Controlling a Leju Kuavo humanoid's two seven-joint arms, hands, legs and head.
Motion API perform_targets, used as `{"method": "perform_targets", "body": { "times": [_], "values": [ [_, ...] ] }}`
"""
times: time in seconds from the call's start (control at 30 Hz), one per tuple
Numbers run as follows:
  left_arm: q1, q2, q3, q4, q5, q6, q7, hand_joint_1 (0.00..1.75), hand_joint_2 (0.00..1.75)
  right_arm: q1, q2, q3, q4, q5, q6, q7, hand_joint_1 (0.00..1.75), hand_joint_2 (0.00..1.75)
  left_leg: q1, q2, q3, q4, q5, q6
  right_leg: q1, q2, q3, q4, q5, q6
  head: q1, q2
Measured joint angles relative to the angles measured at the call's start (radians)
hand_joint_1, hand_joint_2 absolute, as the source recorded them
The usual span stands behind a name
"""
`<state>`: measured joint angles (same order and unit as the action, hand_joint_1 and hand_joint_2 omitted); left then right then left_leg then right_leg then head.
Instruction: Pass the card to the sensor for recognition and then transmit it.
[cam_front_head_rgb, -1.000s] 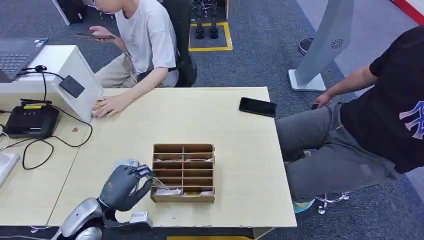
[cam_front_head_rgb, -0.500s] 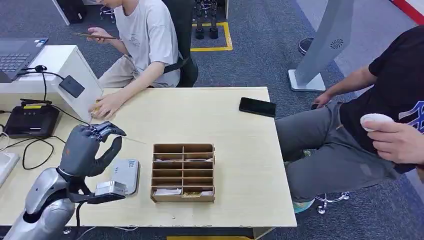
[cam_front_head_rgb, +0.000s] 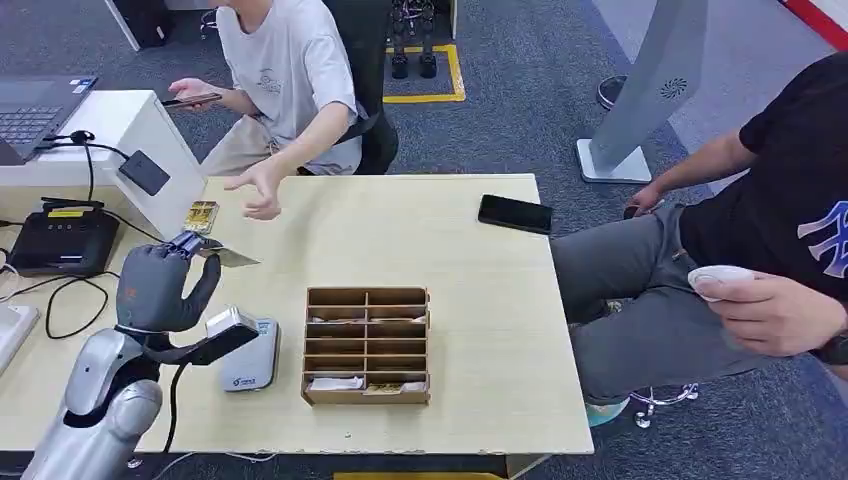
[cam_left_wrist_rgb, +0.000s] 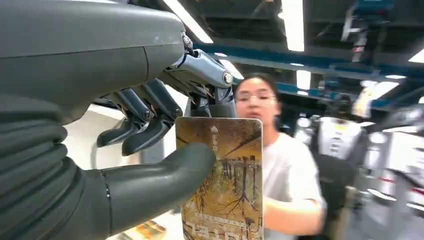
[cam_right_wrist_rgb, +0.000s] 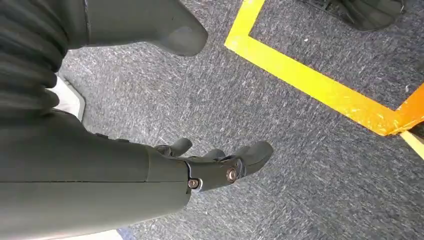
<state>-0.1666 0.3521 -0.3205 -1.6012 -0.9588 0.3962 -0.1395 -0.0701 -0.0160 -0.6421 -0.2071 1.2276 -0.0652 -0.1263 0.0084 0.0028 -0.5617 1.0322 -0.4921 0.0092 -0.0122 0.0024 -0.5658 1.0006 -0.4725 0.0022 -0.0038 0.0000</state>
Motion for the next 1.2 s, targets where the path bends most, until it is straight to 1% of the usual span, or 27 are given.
{"method": "perform_targets", "body": {
  "times": [0.03, 0.1, 0.2, 0.33, 0.5, 0.93, 0.97, 1.0, 1.2],
  "values": [
    [-0.012, -0.010, 0.010, 0.019, -0.024, 0.017, 0.027, 1.75, 1.75, 0.000, 0.000, 0.000, 0.000, 0.001, -0.001, 0.000, 0.00, 1.75, 0.000, 0.000, 0.000, 0.000, 0.000, 0.000, 0.000, 0.000, 0.000, 0.000, 0.000, 0.000, 0.000, 0.000],
    [-0.041, -0.029, 0.038, 0.069, -0.047, 0.036, 0.059, 1.75, 1.75, -0.001, 0.002, 0.000, 0.000, 0.012, -0.001, 0.004, 0.00, 1.75, 0.000, 0.000, 0.000, 0.000, 0.000, 0.000, 0.000, 0.000, 0.000, 0.000, 0.000, 0.000, 0.000, 0.000],
    [-0.074, -0.043, 0.070, 0.138, -0.064, 0.036, 0.076, 1.75, 1.75, -0.004, 0.003, 0.000, 0.000, 0.016, -0.001, 0.010, 0.00, 1.75, 0.000, 0.000, 0.000, 0.000, 0.000, 0.000, 0.000, 0.000, 0.000, 0.000, 0.000, 0.000, 0.000, 0.000],
    [-0.080, -0.061, 0.105, 0.186, -0.056, 0.042, 0.067, 1.75, 1.75, -0.005, 0.003, 0.000, 0.000, 0.019, -0.001, 0.014, 0.00, 1.75, 0.000, 0.000, 0.000, 0.000, 0.000, 0.000, 0.000, 0.000, 0.000, 0.000, 0.000, 0.000, 0.000, 0.000],
    [-0.080, -0.075, 0.133, 0.207, -0.056, 0.042, 0.065, 1.75, 1.75, -0.007, 0.003, 0.000, 0.000, 0.030, -0.001, 0.018, 0.00, 1.75, 0.000, 0.000, 0.000, 0.000, 0.000, 0.000, 0.000, 0.000, 0.000, 0.000, 0.000, 0.000, 0.000, 0.000],
    [-0.080, -0.095, 0.142, 0.231, -0.056, 0.042, 0.064, 1.75, 1.75, -0.012, 0.005, 0.000, 0.000, 0.031, -0.002, 0.013, 0.00, 1.75, 0.000, 0.000, 0.000, 0.000, 0.000, 0.000, 0.000, 0.000, 0.000, 0.000, 0.000, 0.000, 0.000, 0.000],
    [-0.080, -0.096, 0.142, 0.231, -0.056, 0.042, 0.064, 0.72, 1.75, -0.012, 0.005, 0.000, 0.000, 0.031, -0.002, 0.013, 0.00, 1.75, 0.000, 0.000, 0.000, 0.000, 0.000, 0.000, 0.000, 0.000, 0.000, 0.000, 0.000, 0.000, 0.000, 0.000],
    [-0.080, -0.096, 0.142, 0.231, -0.056, 0.042, 0.064, 0.00, 1.75, -0.012, 0.006, 0.000, 0.000, 0.031, -0.002, 0.013, 0.00, 1.75, 0.000, 0.000, 0.000, 0.000, 0.000, 0.000, 0.000, 0.000, 0.000, 0.000, 0.000, 0.000, 0.000, 0.000],
    [-0.068, -0.095, 0.153, 0.231, -0.046, 0.054, 0.059, 0.00, 1.75, -0.011, 0.006, -0.001, 0.000, 0.029, -0.002, 0.014, 0.00, 1.75, 0.000, 0.000, -0.001, 0.000, 0.000, 0.000, 0.000, 0.000, 0.000, 0.000, 0.000, 0.000, 0.000, 0.000]
  ]
}}
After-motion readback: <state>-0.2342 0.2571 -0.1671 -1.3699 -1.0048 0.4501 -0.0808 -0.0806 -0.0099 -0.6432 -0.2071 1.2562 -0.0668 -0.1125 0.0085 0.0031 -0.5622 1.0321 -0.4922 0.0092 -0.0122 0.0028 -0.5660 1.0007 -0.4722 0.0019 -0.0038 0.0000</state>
